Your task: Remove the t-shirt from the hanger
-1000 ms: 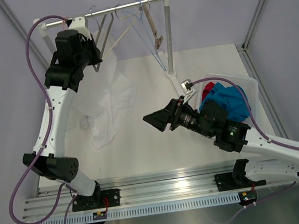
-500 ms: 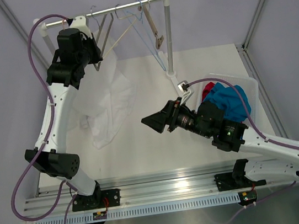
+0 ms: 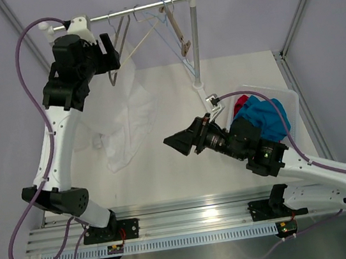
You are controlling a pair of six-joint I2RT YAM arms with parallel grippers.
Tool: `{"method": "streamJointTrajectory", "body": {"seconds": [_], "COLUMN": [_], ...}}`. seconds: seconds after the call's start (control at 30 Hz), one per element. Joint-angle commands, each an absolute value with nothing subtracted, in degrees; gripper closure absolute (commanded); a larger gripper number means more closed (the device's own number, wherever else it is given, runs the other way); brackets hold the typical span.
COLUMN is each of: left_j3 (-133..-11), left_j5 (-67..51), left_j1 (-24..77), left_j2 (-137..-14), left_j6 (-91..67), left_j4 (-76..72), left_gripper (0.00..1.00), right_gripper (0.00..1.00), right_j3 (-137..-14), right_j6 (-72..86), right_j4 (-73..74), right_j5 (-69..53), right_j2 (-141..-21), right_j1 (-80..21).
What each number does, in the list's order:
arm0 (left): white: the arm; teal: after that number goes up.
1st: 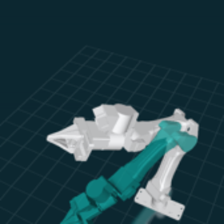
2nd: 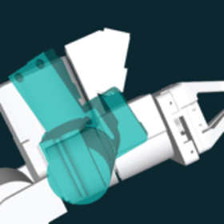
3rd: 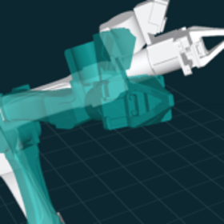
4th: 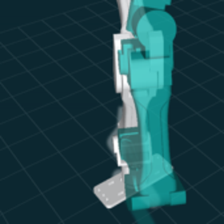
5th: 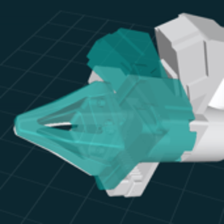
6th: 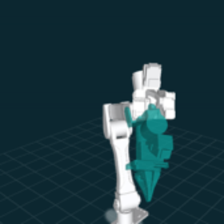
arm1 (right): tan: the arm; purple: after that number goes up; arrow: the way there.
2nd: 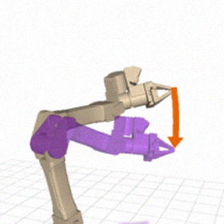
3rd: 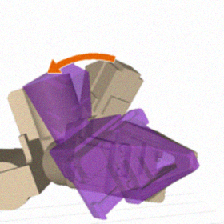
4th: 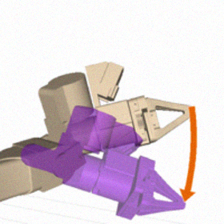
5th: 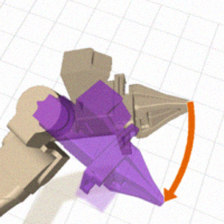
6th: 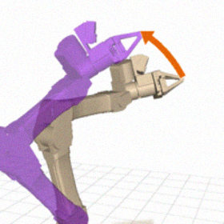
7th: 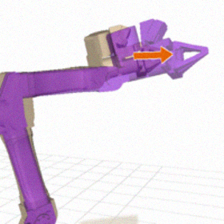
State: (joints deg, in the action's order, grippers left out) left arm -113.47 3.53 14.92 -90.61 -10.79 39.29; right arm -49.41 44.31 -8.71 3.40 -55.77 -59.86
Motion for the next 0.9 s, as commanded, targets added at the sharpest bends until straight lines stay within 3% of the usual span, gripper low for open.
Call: {"method": "streamJointTrajectory", "body": {"seconds": [0.0,0.13,0.17,0.23,0.47,0.7,0.87], "left_j3": [-116.37,-112.95,-111.90,-109.88,-102.84,-106.78,-108.37], "left_j5": [6.75,11.24,10.99,9.15,3.62,0.44,3.51], "left_j1": [14.59,13.36,11.88,9.50,0.97,0.97,0.70], "left_j2": [-84.82,-80.87,-79.90,-79.98,-82.88,-90.60,-94.21], "left_j6": [-10.63,-10.72,-10.64,-11.16,-9.16,-3.96,-3.52], "left_j4": [35.77,34.55,33.58,33.58,27.36,26.54,26.63], "left_gripper": [0.20,0.20,0.30,0.36,0.38,0.38,0.48], "right_gripper": [0.17,0.17,0.17,0.17,0.17,0.17,0.17], "right_j3": [-50.98,-51.33,-51.42,-51.50,-52.91,-54.23,-55.02], "right_j6": [44.03,43.77,43.68,43.51,42.01,40.61,40.25], "right_j4": [-10.81,-11.16,-11.25,-11.34,-9.85,-9.05,-8.53], "right_j5": [2.46,2.72,2.72,2.81,3.25,3.17,2.64], "right_j2": [-55.37,-55.63,-55.81,-55.81,-57.04,-58.80,-59.94], "right_j1": [-60.91,-61.87,-62.14,-62.84,-65.21,-66.80,-67.32]}}
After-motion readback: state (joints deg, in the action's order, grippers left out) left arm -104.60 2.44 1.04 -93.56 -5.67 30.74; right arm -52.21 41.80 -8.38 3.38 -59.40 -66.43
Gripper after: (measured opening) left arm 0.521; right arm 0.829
